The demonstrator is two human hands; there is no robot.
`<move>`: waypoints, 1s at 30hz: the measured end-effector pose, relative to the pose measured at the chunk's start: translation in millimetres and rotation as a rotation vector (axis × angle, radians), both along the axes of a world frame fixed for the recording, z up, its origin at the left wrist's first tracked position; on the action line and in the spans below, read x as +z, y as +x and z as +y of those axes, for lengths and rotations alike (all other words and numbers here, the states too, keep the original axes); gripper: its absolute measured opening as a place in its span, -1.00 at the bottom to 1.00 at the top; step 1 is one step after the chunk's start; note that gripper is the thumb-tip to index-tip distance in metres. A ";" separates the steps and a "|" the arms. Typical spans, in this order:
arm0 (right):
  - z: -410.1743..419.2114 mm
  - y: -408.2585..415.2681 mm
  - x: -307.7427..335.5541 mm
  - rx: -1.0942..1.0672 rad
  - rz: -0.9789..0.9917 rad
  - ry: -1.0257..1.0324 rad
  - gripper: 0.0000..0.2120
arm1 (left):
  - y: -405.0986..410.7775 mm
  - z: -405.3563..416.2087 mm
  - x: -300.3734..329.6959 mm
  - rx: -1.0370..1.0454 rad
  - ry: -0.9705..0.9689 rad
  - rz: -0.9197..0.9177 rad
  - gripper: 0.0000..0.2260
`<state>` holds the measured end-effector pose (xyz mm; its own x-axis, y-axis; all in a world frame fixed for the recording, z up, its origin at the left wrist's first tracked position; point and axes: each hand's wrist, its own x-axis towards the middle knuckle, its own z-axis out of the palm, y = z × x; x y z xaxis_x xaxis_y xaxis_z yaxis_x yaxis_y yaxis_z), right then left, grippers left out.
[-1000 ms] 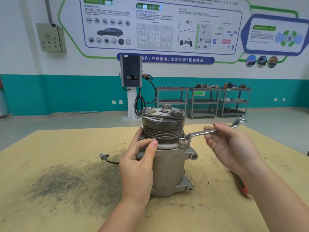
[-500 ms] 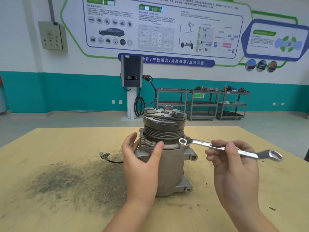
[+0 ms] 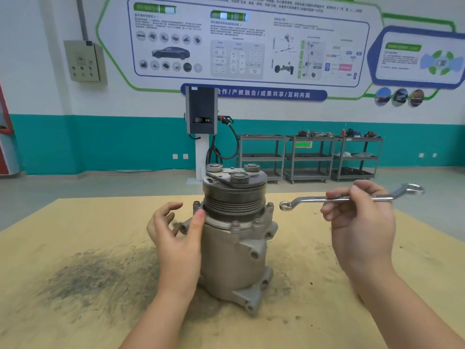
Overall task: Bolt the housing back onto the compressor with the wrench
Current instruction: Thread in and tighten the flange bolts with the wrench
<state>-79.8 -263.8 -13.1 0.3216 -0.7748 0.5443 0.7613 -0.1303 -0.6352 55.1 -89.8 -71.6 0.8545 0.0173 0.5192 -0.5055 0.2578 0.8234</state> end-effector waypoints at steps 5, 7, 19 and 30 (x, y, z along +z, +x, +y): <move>-0.4 4.5 -30.2 0.016 -0.054 -0.097 -0.77 | -6.4 2.9 3.7 -0.006 0.106 -0.155 -0.86; 5.8 6.4 -36.3 0.114 -0.105 -0.096 -0.81 | -9.9 -0.7 2.3 -0.029 0.136 -0.151 -0.79; -0.1 8.7 -33.0 0.240 -0.036 0.133 -0.91 | -12.7 -2.8 3.7 -0.164 0.022 -0.138 -0.85; -15.6 16.7 -29.3 0.429 0.064 0.292 -0.89 | -34.6 -11.1 6.4 -0.016 0.126 -0.150 -0.76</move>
